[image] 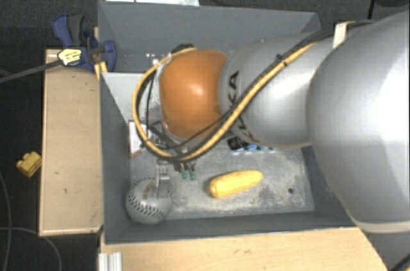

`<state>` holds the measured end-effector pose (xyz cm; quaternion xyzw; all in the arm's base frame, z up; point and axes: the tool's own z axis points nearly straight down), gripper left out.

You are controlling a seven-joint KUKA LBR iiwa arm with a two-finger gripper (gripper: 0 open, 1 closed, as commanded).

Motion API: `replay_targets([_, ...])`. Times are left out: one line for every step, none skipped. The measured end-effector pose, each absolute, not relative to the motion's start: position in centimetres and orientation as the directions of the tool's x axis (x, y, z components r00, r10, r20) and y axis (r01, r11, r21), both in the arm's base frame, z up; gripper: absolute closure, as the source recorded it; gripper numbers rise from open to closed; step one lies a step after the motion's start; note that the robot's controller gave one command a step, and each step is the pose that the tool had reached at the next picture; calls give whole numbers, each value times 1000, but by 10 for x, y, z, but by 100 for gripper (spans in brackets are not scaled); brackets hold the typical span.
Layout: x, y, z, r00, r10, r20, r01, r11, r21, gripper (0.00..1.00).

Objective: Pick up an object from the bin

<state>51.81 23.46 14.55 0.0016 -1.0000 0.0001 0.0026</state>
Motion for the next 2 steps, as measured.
replay_targets([520, 234, 150, -1000, 2, -2, 2, 1000, 2, 0])
replay_targets([544, 181, 202, -999, 40, 1, 40, 999, 1, 0])
